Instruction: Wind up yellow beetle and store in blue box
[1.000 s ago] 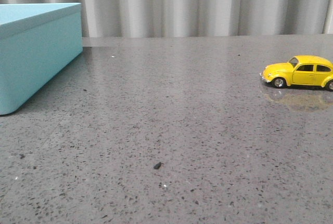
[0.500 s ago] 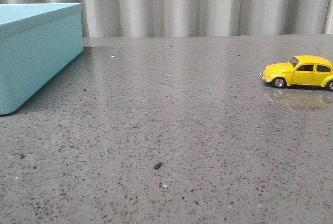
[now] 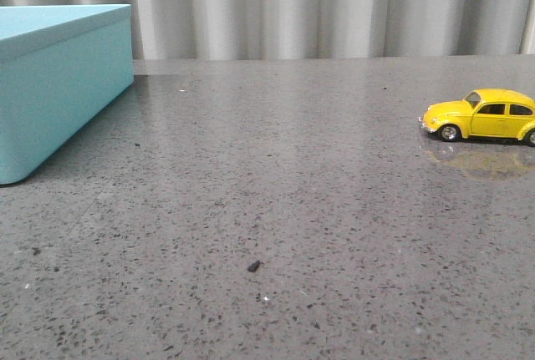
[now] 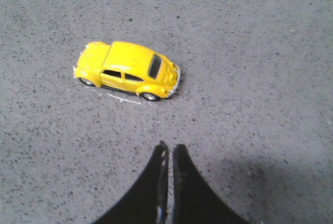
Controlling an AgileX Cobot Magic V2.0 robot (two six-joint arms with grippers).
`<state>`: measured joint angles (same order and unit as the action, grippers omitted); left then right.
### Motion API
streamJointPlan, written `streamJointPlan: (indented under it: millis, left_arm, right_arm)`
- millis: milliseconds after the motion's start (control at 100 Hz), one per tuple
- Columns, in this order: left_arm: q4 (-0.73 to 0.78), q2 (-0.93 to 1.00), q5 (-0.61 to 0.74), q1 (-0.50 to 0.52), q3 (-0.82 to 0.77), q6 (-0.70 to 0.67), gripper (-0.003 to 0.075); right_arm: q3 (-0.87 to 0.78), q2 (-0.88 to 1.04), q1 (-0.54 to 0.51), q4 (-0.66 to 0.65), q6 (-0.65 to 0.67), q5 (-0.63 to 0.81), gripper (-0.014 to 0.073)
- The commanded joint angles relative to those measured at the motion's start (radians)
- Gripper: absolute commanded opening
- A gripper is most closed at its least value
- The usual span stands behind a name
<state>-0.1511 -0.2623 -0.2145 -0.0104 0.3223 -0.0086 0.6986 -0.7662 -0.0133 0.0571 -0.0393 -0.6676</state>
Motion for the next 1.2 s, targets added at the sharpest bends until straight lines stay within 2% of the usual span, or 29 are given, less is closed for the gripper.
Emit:
streamJointPlan:
  millis: [0, 340, 540, 890, 1190]
  left_arm:
    - [-0.001, -0.019, 0.085, -0.005, 0.036, -0.008, -0.0021]
    - [-0.001, -0.019, 0.085, -0.005, 0.036, -0.008, -0.0021]
    - [-0.001, -0.019, 0.085, -0.005, 0.036, -0.008, -0.0021]
    - [-0.001, -0.019, 0.085, -0.005, 0.036, -0.008, -0.0021]
    - [-0.001, -0.019, 0.085, -0.005, 0.036, -0.008, -0.0021]
  right_arm:
    - [0.091, -0.056, 0.004, 0.027, -0.007, 0.034, -0.0061]
    - [0.463, -0.421, 0.039, 0.086, -0.007, -0.24, -0.0061]
    - [0.608, -0.607, 0.055, 0.106, -0.007, -0.314, -0.0061]
    - [0.714, -0.787, 0.055, 0.145, -0.007, -0.384, -0.0061]
    - [0.723, -0.811, 0.055, 0.145, -0.007, -0.382, -0.0061]
